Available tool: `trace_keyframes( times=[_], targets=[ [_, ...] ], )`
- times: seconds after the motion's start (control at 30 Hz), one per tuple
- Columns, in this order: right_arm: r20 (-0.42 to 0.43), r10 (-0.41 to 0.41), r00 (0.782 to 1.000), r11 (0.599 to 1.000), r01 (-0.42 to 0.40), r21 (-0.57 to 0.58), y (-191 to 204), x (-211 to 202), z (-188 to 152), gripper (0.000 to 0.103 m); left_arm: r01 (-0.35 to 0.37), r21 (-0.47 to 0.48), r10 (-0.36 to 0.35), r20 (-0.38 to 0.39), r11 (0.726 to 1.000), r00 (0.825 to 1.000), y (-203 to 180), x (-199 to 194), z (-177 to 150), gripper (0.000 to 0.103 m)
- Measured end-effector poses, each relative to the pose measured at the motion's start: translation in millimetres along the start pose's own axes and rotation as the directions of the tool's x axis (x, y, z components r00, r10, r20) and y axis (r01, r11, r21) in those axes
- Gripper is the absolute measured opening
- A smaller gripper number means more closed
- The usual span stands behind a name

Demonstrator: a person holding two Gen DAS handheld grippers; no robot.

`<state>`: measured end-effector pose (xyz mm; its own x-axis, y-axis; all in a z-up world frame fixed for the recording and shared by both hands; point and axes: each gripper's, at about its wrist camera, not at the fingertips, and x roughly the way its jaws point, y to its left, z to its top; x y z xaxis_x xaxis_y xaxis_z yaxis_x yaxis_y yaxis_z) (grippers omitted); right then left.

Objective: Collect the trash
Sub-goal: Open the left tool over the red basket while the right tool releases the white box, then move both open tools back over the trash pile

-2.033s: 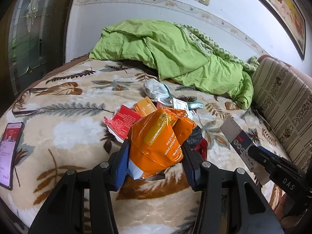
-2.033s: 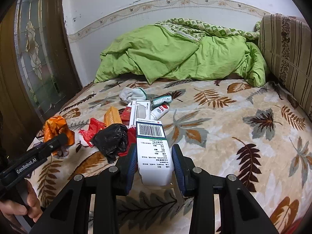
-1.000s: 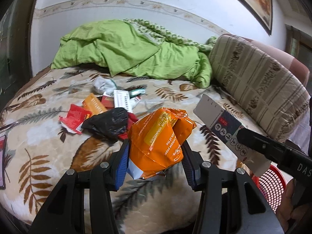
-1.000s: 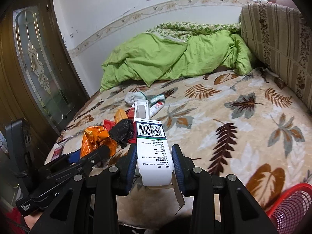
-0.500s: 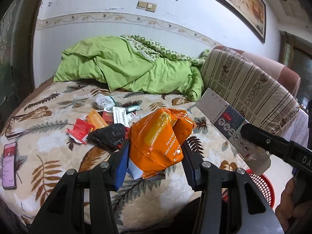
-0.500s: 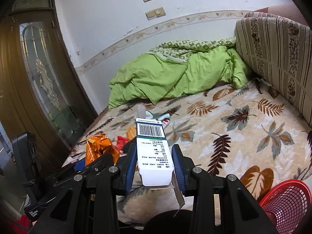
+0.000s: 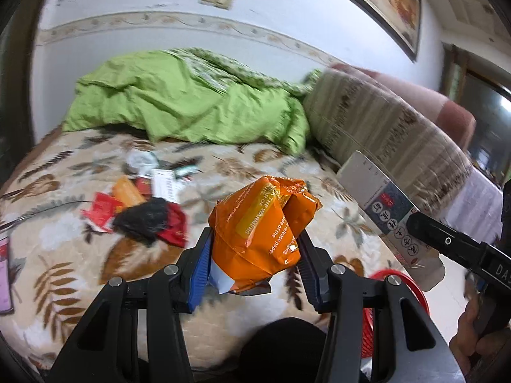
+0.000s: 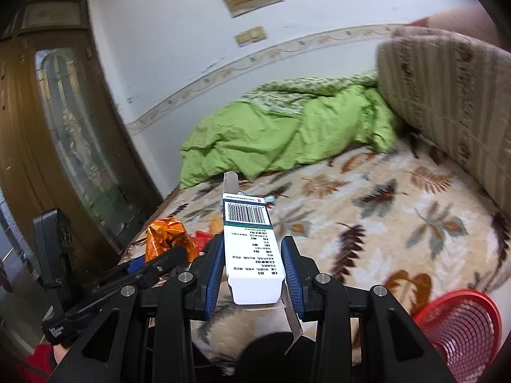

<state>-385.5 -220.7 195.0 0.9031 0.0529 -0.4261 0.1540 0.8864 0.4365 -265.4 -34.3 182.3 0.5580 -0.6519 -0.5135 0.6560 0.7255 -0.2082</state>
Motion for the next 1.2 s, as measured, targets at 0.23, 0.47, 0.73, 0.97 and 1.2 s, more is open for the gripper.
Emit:
trace_keyframes(
  times=[0.23,0.47,0.73,0.97,1.2],
  targets=[
    [-0.021,-0.172,0.985,0.971,0.173,0.165,-80.9,-49.1,-11.4,0.038,0.206,0.071,-0.193,-0.155,0.976,0.969,-70.3,50.1,-6.0,0.048],
    [-0.075,-0.326,0.942,0.887,0.333,0.321,-156.0,-95.9,-37.0,0.038,0.409,0.106,-0.350,-0.352,0.907,0.868,-160.5,102.5,-27.5,0.048],
    [-0.150,-0.394,0.907,0.817,0.420,0.394,-201.0,-110.4,-57.5,0.041,0.485,0.133,-0.358,-0.513,0.865,0.780,-212.9,139.7,-65.3,0.065],
    [-0.164,-0.401,0.901,0.813,0.432,0.389,-208.8,-101.8,-55.3,0.055,0.452,0.097,-0.355,-0.486,0.887,0.799,-191.8,141.0,-58.1,0.071],
    [-0.180,-0.291,0.939,0.902,0.333,0.276,-172.1,-47.5,-35.8,0.055,0.286,0.063,-0.248,-0.343,0.956,0.906,-117.3,120.7,-29.0,0.073]
  ],
)
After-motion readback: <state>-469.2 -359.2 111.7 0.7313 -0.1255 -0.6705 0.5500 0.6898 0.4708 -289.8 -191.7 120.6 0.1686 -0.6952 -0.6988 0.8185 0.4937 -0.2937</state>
